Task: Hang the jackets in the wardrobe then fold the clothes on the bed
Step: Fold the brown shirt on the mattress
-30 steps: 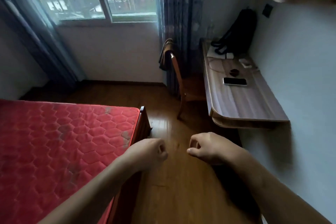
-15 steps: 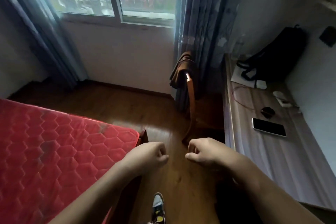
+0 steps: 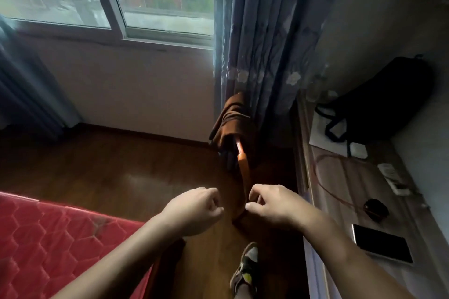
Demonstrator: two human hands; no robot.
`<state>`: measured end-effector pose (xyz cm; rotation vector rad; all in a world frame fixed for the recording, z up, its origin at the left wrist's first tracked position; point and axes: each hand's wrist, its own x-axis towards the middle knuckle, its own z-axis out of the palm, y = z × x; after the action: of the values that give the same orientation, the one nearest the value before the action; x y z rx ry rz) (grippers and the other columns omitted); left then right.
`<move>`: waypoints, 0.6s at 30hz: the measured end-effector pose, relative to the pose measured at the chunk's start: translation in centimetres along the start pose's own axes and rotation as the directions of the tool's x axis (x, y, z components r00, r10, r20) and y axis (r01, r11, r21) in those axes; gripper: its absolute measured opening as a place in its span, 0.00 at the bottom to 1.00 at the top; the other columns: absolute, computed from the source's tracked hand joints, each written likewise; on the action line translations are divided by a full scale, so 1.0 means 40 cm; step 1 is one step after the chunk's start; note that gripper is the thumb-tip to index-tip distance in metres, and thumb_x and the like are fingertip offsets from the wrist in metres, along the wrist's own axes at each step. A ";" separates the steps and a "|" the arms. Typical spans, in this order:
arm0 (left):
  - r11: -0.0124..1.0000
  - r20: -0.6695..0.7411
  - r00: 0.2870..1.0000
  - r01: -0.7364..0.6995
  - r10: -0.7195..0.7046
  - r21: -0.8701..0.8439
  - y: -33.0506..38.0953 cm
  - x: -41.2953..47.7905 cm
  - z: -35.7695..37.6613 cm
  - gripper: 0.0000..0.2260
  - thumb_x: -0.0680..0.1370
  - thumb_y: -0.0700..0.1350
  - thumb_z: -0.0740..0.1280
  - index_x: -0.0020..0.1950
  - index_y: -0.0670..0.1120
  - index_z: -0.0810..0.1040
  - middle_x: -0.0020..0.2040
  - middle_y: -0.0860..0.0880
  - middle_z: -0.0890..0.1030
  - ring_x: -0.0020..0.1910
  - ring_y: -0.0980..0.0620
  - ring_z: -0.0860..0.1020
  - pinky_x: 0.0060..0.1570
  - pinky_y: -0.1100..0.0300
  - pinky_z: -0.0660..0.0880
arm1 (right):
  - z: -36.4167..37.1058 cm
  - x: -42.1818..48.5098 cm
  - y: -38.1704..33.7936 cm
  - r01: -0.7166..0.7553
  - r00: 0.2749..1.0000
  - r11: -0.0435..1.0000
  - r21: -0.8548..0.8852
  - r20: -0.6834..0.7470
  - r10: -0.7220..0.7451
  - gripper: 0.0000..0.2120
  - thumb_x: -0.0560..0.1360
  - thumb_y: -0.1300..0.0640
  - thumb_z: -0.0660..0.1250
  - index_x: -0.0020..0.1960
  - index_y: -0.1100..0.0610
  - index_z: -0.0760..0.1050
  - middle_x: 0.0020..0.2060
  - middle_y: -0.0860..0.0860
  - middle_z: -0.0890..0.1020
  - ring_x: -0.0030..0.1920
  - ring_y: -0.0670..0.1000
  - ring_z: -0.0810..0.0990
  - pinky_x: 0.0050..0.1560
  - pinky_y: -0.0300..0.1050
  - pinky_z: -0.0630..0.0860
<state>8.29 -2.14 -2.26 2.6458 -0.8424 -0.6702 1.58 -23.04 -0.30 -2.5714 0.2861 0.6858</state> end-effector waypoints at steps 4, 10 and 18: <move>0.999 -0.021 0.999 0.031 -0.031 0.022 0.007 0.207 -0.057 0.10 0.78 0.58 0.63 0.54 0.54 0.75 0.51 0.54 0.78 0.51 0.52 0.78 0.54 0.53 0.76 | -0.122 0.201 0.069 0.017 0.999 1.000 -0.024 -0.037 -0.018 0.14 0.78 0.39 0.64 0.58 0.46 0.75 0.50 0.46 0.81 0.50 0.47 0.81 0.55 0.52 0.80; 0.995 -0.020 0.996 0.084 -0.083 0.055 0.055 0.440 -0.124 0.16 0.77 0.59 0.62 0.62 0.54 0.72 0.58 0.50 0.73 0.53 0.46 0.79 0.50 0.52 0.77 | -0.309 0.444 0.124 0.067 0.987 0.995 -0.076 -0.140 -0.077 0.15 0.76 0.39 0.64 0.59 0.44 0.74 0.50 0.43 0.80 0.51 0.49 0.79 0.53 0.50 0.78; 0.993 0.003 0.999 0.047 -0.048 0.107 0.055 0.695 -0.197 0.15 0.77 0.54 0.64 0.63 0.52 0.71 0.58 0.48 0.72 0.54 0.43 0.78 0.44 0.53 0.73 | -0.383 0.650 0.167 0.061 0.997 0.991 -0.116 -0.028 -0.065 0.18 0.75 0.38 0.66 0.61 0.44 0.74 0.54 0.45 0.81 0.55 0.50 0.79 0.53 0.49 0.77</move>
<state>31.34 -19.60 -4.23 2.7683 -0.8415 -0.6625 28.13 -38.35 -4.42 -2.6903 0.1792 0.6567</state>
